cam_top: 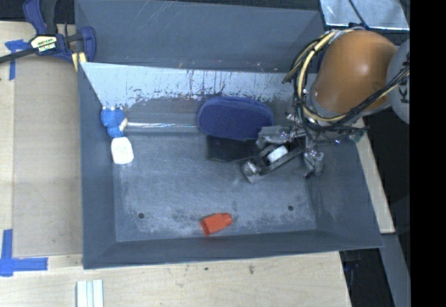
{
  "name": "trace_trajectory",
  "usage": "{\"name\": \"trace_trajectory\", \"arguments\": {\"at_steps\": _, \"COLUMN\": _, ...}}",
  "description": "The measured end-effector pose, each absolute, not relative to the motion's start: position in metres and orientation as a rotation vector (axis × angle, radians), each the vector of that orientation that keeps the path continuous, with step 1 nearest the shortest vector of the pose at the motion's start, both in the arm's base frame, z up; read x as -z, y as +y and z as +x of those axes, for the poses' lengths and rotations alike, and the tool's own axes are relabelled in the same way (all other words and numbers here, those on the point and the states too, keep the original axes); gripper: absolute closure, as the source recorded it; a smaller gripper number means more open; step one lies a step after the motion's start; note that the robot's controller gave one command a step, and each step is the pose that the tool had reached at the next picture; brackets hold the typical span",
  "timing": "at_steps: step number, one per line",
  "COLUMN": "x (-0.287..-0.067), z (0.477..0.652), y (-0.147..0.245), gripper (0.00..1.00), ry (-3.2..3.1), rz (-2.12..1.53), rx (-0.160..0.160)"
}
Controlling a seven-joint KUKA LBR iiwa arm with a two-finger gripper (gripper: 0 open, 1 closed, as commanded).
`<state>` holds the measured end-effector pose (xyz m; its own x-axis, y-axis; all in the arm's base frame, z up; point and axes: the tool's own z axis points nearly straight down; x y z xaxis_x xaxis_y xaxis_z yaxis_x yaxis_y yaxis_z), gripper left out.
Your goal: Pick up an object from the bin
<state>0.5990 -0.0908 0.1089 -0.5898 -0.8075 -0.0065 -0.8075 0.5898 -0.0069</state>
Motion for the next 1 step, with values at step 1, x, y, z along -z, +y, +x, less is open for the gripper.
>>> {"name": "trace_trajectory", "arguments": {"at_steps": 1, "x": -0.0706, "z": 0.6167, "y": -0.0937, "gripper": 0.0, "ry": 2.527, "rz": -1.852, "rx": 0.004}}
